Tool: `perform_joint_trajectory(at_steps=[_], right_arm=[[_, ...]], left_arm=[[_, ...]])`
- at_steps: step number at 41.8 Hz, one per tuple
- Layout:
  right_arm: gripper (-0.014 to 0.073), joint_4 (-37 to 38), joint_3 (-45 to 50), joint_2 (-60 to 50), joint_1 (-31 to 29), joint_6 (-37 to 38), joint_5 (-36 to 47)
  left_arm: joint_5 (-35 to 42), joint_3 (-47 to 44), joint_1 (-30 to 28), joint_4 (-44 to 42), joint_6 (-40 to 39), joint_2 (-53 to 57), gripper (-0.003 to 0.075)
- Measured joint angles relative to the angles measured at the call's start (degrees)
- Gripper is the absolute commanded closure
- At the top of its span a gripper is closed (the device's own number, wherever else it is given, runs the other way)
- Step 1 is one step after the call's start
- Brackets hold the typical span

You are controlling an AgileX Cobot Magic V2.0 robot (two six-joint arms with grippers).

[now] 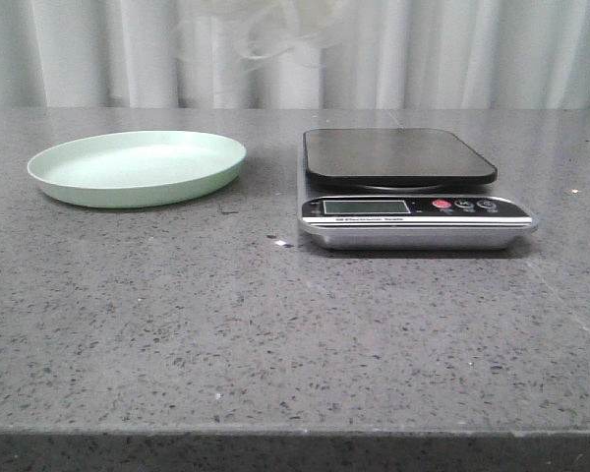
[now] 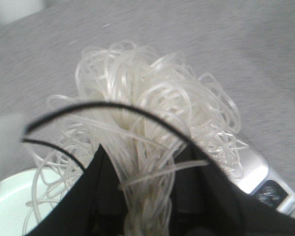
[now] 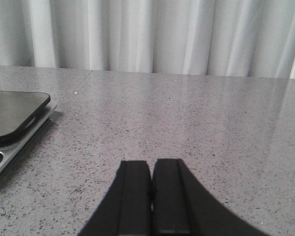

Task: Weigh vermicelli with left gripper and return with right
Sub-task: 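Lift the vermicelli with the left gripper and carry it over the scale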

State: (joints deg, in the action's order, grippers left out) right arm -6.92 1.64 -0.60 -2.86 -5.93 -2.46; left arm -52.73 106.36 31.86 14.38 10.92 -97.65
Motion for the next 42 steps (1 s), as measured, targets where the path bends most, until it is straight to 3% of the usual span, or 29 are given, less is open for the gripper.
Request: perform_joint_trajectory(at_steps=[10, 24, 42], right_arm=[[0.0443, 0.00, 0.00, 0.00, 0.00, 0.00, 0.00], [0.0443, 0.00, 0.00, 0.00, 0.00, 0.00, 0.00], [0.0443, 0.00, 0.00, 0.00, 0.00, 0.00, 0.00]], left_arm=[[2.99, 0.14, 6.66, -0.01, 0.00, -4.96, 0.0575], [3.81, 0.14, 7.43, 0.12, 0.11, -13.38, 0.0575], [4.16, 0.14, 7.43, 0.59, 0.11, -15.03, 0.0570]])
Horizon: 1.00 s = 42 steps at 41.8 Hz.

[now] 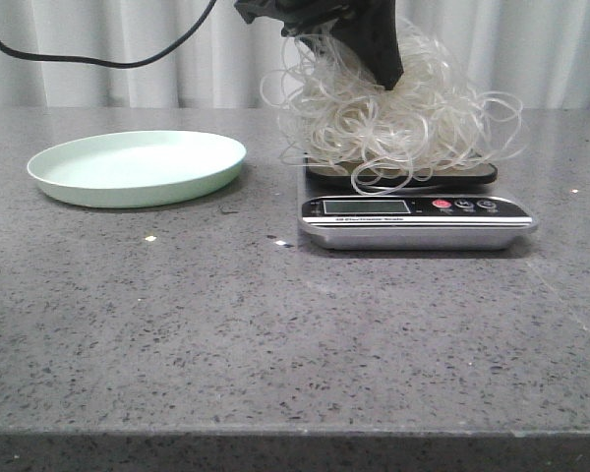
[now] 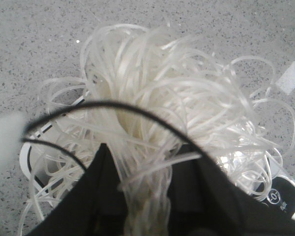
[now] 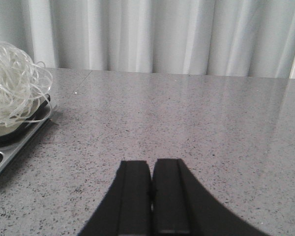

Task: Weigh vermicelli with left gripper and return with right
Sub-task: 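Lift the vermicelli with the left gripper and carry it over the scale, then open the left gripper to drop the vermicelli onto the scale, withdraw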

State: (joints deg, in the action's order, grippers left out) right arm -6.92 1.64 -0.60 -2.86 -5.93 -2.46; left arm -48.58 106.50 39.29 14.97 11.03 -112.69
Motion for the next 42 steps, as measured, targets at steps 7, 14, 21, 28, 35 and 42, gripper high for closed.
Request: perform_joint_trajectory(at_steps=[7, 14, 21, 28, 35, 42], right_arm=[[0.0443, 0.00, 0.00, 0.00, 0.00, 0.00, 0.00], [0.0443, 0.00, 0.00, 0.00, 0.00, 0.00, 0.00], [0.0443, 0.00, 0.00, 0.00, 0.00, 0.00, 0.00], [0.0443, 0.00, 0.00, 0.00, 0.00, 0.00, 0.00], [0.0443, 0.00, 0.00, 0.00, 0.00, 0.00, 0.00], [0.0443, 0.00, 0.00, 0.00, 0.00, 0.00, 0.00]], left_arm=[[0.00, 0.00, 0.00, 0.00, 0.00, 0.00, 0.0523], [-0.76, 0.00, 0.00, 0.03, 0.00, 0.00, 0.0303], [-2.12, 0.00, 0.00, 0.03, 0.00, 0.00, 0.0166], [-3.45, 0.37, 0.00, -0.40, 0.00, 0.00, 0.0164], [-5.71, 1.41, 0.00, -3.48, 0.00, 1.96, 0.0164], [-6.21, 1.70, 0.00, -7.14, 0.00, 6.67, 0.0164]])
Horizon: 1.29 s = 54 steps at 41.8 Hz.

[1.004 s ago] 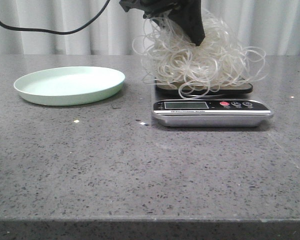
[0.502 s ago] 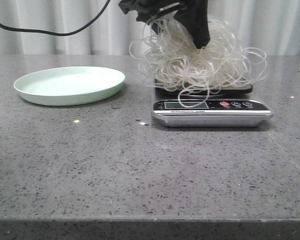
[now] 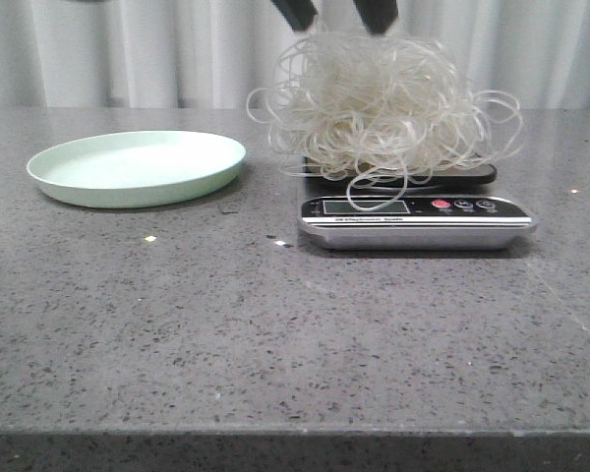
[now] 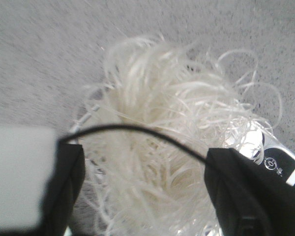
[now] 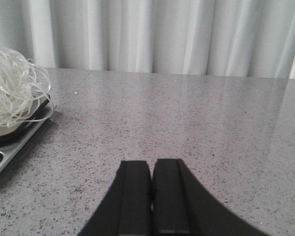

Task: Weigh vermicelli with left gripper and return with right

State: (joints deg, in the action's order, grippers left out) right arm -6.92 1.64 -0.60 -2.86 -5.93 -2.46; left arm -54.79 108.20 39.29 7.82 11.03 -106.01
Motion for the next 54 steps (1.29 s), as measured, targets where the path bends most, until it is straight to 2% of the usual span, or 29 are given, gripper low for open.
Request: perform_joint_trajectory(at_steps=[10, 17, 21, 37, 45, 48, 54], right_arm=[[0.0443, 0.00, 0.00, 0.00, 0.00, 0.00, 0.00], [0.0443, 0.00, 0.00, 0.00, 0.00, 0.00, 0.00], [0.0443, 0.00, 0.00, 0.00, 0.00, 0.00, 0.00], [0.0443, 0.00, 0.00, 0.00, 0.00, 0.00, 0.18], [0.0443, 0.00, 0.00, 0.00, 0.00, 0.00, 0.35], [0.0443, 0.00, 0.00, 0.00, 0.00, 0.00, 0.35], [0.0443, 0.00, 0.00, 0.00, 0.00, 0.00, 0.41]], left_arm=[[-2.59, 0.00, -1.79, -1.09, -0.45, 5.80, 0.0191], [-4.37, -0.76, -6.64, -1.18, -2.62, 9.71, 0.0242], [-3.10, -4.20, -9.83, -1.18, -2.85, 12.86, 0.0266], [10.85, -31.30, -22.84, -1.54, -2.94, 35.12, 0.0462], [18.50, -46.54, -26.64, -3.64, -2.94, 47.30, 0.0558], [21.03, -51.82, -27.43, -4.64, -2.94, 51.69, 0.0583], [26.11, -61.95, -28.07, -5.79, -2.94, 60.12, 0.0584]])
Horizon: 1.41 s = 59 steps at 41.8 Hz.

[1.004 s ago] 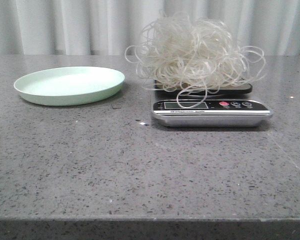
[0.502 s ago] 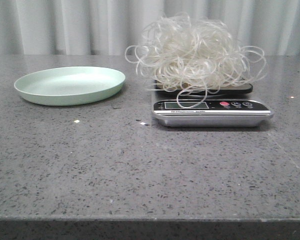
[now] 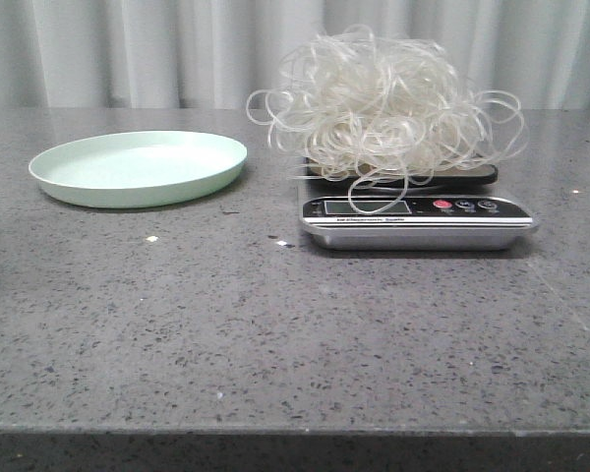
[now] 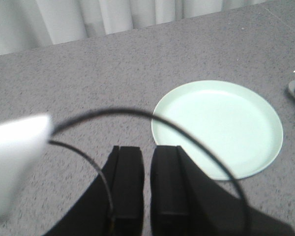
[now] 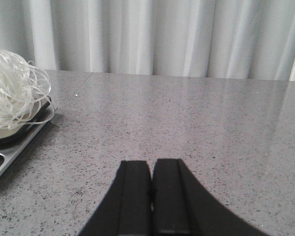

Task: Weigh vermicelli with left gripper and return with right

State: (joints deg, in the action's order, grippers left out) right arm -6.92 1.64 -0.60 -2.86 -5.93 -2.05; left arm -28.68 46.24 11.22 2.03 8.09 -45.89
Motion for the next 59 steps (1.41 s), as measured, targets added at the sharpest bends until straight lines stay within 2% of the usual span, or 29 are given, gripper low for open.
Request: perform_joint_trajectory(at_steps=[15, 26, 31, 36, 40, 47, 54, 56, 59], right_arm=[[0.0443, 0.00, 0.00, 0.00, 0.00, 0.00, 0.38], [0.0443, 0.00, -0.11, 0.00, 0.00, 0.00, 6.88], [0.0443, 0.00, -3.37, 0.00, 0.00, 0.00, 6.79], [0.0443, 0.00, -10.72, 1.80, 0.00, 0.00, 4.88], [0.0443, 0.00, -17.03, 7.22, 0.00, 0.00, 2.53], [0.0443, 0.00, -31.57, 21.00, 0.00, 0.00, -3.16], [0.0440, 0.00, -48.18, 34.42, 2.28, 0.00, -13.53], [0.0422, 0.00, -53.57, 38.26, 3.84, 0.00, -16.96], [0.0352, 0.00, -59.66, 44.13, 6.89, 0.00, -21.81]], left_arm=[[11.37, -17.57, 0.00, -0.25, 0.00, 13.17, 0.0584], [16.95, -19.79, 0.00, -0.25, 0.00, 13.85, 0.0583], [17.92, -19.79, 0.00, -0.25, 0.00, 13.85, 0.0583], [18.74, -19.79, 0.00, -0.25, 0.00, 13.85, 0.0583], [19.37, -19.79, 0.00, -0.25, 0.00, 13.85, 0.0583], [20.02, -19.79, 0.00, -0.25, 0.00, 13.85, 0.0583], [20.00, -19.79, 0.00, -0.25, 0.00, 13.85, 0.0583], [20.00, -19.79, 0.00, -0.25, 0.00, 13.85, 0.0583], [20.00, -19.79, 0.00, -0.25, 0.00, 13.85, 0.0583]])
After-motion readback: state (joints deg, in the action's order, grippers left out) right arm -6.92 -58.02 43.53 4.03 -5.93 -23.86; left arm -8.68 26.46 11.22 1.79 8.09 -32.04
